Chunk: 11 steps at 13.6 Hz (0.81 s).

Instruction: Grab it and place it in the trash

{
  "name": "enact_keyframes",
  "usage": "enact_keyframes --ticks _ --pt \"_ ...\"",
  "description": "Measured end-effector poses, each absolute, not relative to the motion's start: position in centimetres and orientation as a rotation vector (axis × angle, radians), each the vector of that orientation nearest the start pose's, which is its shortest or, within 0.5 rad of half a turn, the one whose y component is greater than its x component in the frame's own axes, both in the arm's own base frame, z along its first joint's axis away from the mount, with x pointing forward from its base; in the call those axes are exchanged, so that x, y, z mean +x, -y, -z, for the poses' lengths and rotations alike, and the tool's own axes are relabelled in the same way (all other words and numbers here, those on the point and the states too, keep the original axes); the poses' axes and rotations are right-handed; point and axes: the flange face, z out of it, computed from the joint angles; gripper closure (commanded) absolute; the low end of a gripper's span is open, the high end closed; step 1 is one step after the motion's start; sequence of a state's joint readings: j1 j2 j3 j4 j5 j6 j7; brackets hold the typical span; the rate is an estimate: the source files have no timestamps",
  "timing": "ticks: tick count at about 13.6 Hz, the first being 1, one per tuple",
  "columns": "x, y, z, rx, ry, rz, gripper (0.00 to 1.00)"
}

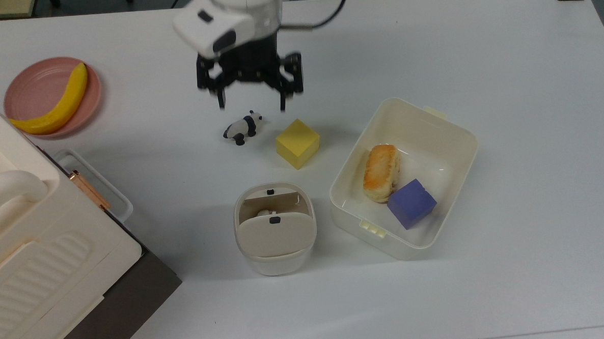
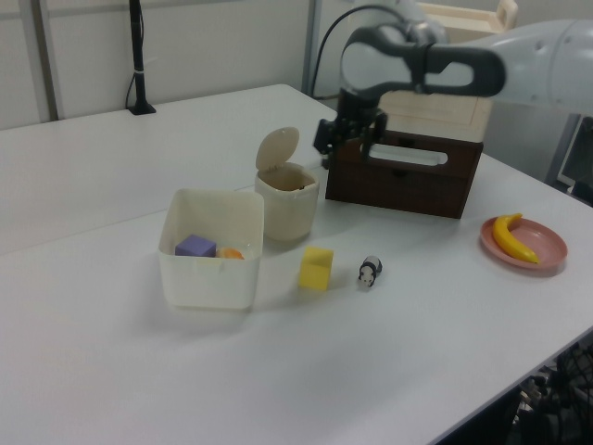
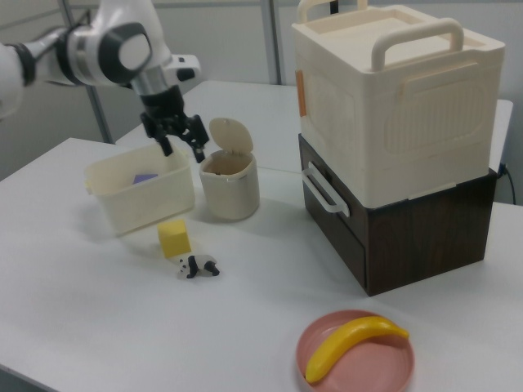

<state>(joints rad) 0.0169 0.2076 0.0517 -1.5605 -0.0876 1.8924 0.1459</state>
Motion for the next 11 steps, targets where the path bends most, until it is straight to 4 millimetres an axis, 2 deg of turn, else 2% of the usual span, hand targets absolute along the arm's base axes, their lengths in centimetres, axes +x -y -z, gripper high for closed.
enact_keyframes --ticks 1,3,4,6,9,11 --pt "61.5 -3.4 -55.0 -3.207 -0.091 0.136 0.0" --pt "57.9 -3.4 -56.5 -3.22 -0.07 0.0 0.0" --pt "57.2 -3.4 -56.6 -3.215 -0.07 -0.034 0.0" --pt "56.5 -3.6 -56.3 -3.193 -0.072 -0.101 0.0" --pt "56.5 -3.6 -55.0 -3.191 -0.071 -0.141 0.0" --pt "56.5 -3.6 -55.0 -3.19 -0.071 -0.144 0.0"
